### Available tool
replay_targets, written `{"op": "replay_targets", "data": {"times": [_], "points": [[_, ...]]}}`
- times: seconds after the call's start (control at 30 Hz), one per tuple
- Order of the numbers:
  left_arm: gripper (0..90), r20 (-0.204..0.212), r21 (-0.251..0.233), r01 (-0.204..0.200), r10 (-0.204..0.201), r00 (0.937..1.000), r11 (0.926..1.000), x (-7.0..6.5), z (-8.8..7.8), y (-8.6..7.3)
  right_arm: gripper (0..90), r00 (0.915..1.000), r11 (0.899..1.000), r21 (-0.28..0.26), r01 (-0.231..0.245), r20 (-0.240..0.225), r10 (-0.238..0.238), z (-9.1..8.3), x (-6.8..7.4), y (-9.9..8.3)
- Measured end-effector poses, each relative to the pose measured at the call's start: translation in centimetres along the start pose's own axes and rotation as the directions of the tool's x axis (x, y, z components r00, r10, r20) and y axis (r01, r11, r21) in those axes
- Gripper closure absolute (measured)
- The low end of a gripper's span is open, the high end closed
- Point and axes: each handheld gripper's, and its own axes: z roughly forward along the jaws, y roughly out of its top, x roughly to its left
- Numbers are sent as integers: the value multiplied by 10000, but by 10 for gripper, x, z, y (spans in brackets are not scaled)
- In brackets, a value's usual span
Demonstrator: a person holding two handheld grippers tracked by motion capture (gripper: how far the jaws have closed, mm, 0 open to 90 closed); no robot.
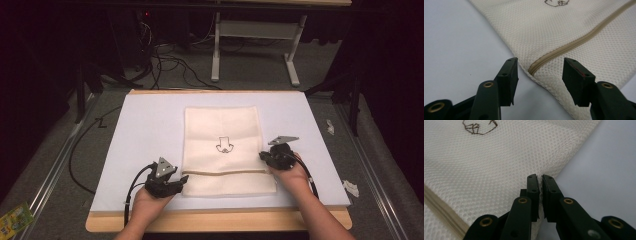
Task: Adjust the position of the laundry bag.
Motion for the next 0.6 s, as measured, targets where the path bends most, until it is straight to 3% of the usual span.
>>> {"op": "replay_targets", "data": {"times": [0.1, 0.27, 0.33, 0.47, 0.6], "points": [[471, 46, -72, -110, 110, 9999, 9999, -3, 0, 1, 855, 10000, 10000, -27, 39, 0, -39, -18, -1, -19], [482, 376, 17, -309, 308, 9988, 9995, -10, 4, 3, 843, 9984, 9999, -95, -73, 558, 78, -40, -15, -41], [483, 354, 49, -402, 400, 9986, 9992, -13, 6, 4, 845, 9972, 9995, -80, -298, 688, 303, -39, -20, -39], [484, 285, -55, -514, 516, 9983, 9987, -17, 6, 6, 850, 9970, 9993, -191, -307, 700, 320, -27, -18, -31], [483, 242, -60, -443, 444, 9987, 9990, -14, 8, 6, 843, 9974, 9994, -231, -275, 660, 290, -27, -17, -32]]}}
